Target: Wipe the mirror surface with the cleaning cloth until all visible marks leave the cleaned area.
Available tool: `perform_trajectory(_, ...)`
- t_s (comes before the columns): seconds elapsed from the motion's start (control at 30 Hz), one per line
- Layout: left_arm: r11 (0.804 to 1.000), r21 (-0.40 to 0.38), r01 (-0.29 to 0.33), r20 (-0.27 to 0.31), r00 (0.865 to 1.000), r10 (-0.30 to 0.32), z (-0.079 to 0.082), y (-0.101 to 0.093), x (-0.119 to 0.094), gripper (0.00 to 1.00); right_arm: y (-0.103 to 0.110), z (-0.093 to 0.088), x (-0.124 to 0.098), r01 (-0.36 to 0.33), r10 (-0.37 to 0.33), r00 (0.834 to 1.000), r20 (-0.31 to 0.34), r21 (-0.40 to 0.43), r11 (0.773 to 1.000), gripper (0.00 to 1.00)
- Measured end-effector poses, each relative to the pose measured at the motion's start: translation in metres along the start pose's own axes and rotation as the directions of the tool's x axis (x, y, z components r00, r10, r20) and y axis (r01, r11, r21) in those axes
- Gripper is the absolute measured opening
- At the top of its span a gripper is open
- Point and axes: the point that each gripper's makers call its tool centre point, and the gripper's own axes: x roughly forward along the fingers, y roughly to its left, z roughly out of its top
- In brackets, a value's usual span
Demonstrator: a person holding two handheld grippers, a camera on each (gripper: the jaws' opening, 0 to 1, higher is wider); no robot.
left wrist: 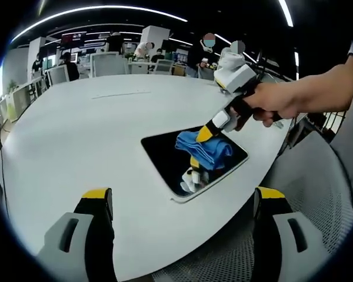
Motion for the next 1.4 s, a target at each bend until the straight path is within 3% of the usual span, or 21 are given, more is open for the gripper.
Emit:
perform_trajectory(0.6, 1.0, 0.002, -0.006, 0.012, 1.0, 0.005, 0.002, 0.002, 0.0, 0.99, -0.006, 0.025, 0.01, 0.033, -0.033, 0.999, 0.01, -0.033, 0.999, 0.0)
perform_trajectory(1.4, 1.0, -0.022, -0.017, 0.019, 1.0, 0.018, 0.002, 0.005, -0.001, 0.99, -0.008, 0.03, 0.012, 0.014, -0.014, 1.0, 0.013, -0.036, 0.999, 0.0)
